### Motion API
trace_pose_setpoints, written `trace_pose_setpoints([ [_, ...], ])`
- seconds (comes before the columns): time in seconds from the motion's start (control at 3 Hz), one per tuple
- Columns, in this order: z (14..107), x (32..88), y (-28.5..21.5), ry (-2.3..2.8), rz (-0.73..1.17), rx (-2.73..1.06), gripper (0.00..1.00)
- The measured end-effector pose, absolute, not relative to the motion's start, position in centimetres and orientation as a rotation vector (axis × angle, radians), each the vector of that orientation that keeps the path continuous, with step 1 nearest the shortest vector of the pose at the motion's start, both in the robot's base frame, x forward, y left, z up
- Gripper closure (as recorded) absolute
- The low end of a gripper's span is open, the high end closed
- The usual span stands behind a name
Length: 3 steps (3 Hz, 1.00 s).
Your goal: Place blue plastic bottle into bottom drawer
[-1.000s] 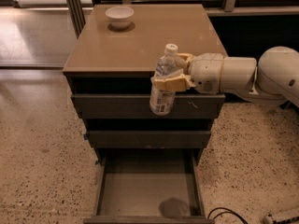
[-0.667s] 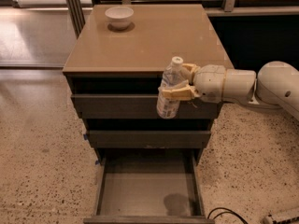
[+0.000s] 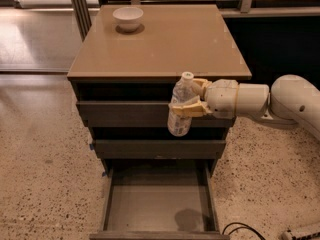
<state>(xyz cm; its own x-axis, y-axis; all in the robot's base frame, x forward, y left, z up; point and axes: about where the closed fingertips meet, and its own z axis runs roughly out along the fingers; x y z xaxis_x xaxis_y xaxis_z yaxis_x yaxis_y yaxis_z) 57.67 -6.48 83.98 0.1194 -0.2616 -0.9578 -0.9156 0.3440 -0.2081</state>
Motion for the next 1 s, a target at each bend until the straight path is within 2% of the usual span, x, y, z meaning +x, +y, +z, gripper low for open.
trace_pose_setpoints([
  [1.0, 69.5, 53.1, -6.3, 1.487, 0.681, -1.148, 1.0],
])
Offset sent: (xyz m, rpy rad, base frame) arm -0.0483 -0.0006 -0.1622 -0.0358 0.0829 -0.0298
